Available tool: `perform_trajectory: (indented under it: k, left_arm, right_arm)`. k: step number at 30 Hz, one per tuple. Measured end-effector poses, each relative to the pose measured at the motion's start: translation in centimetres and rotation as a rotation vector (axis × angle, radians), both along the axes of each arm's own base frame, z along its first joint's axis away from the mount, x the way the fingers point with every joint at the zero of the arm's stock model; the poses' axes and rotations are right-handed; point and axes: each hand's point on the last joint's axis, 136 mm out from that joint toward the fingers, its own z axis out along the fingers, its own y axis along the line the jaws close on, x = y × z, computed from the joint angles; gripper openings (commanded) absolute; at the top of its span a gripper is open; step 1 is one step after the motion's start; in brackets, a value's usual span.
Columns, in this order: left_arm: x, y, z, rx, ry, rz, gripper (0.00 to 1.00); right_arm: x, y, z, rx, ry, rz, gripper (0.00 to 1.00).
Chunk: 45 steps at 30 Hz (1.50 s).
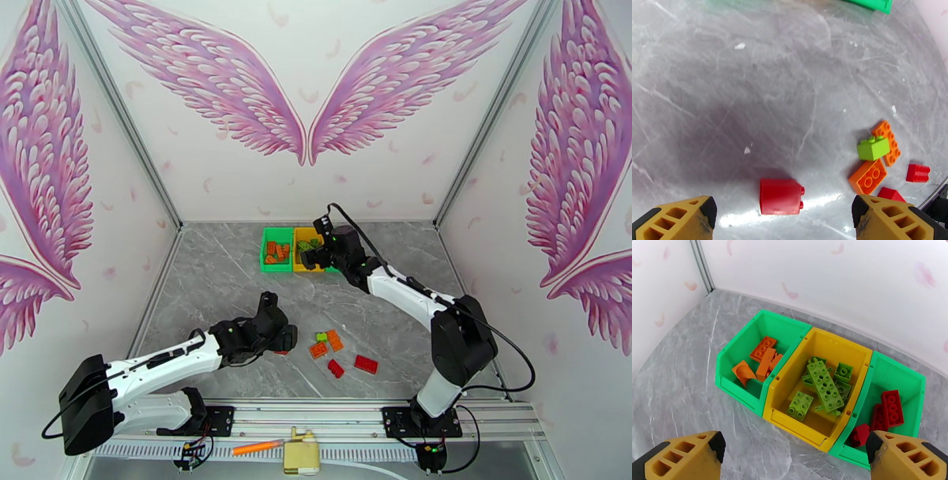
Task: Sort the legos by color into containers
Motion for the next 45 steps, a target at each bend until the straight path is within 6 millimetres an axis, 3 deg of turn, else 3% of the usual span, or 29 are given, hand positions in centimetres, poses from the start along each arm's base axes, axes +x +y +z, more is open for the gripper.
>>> perform_trajectory:
  k: [4,12,22,31,38,45]
  left_arm:
    - [-1.5,-0.5,-1.7,0.052,0.076,-0.024,0.93]
    - [-2.7,-0.4,-5.9,0.16,0.197,-0.051,0.86]
    - [-1.5,-0.8,-8.1,0.184,0.225,-0.055,0.64]
    - [-0.8,-1.5,-7.8,0.162,0.206,-0.058,0.44]
    - [0.3,-1.5,-6.9,0.137,0.165,-0.04,0.43]
    - [4.1,-3.1,-3.3,0.025,0.017,-0.062,0.43]
  right_arm:
    - [-0.5,-0.1,-1.0,-0.004,0.014,0.01,1.0]
    - [-0.3,0.2,-0.6,0.013,-0.002,0.016,1.0]
    - [-0.2,0.0,-0.6,0.005,-0.006,0.007,1.0]
    - [0.0,-0.5,-0.6,-0.019,-0.02,-0.012,1.0]
    - [-1.0,-1.8,0.1,-0.037,-0.04,-0.037,1.0]
    - [-3.6,-3.4,1.9,-0.034,-0.082,-0.031,1.0]
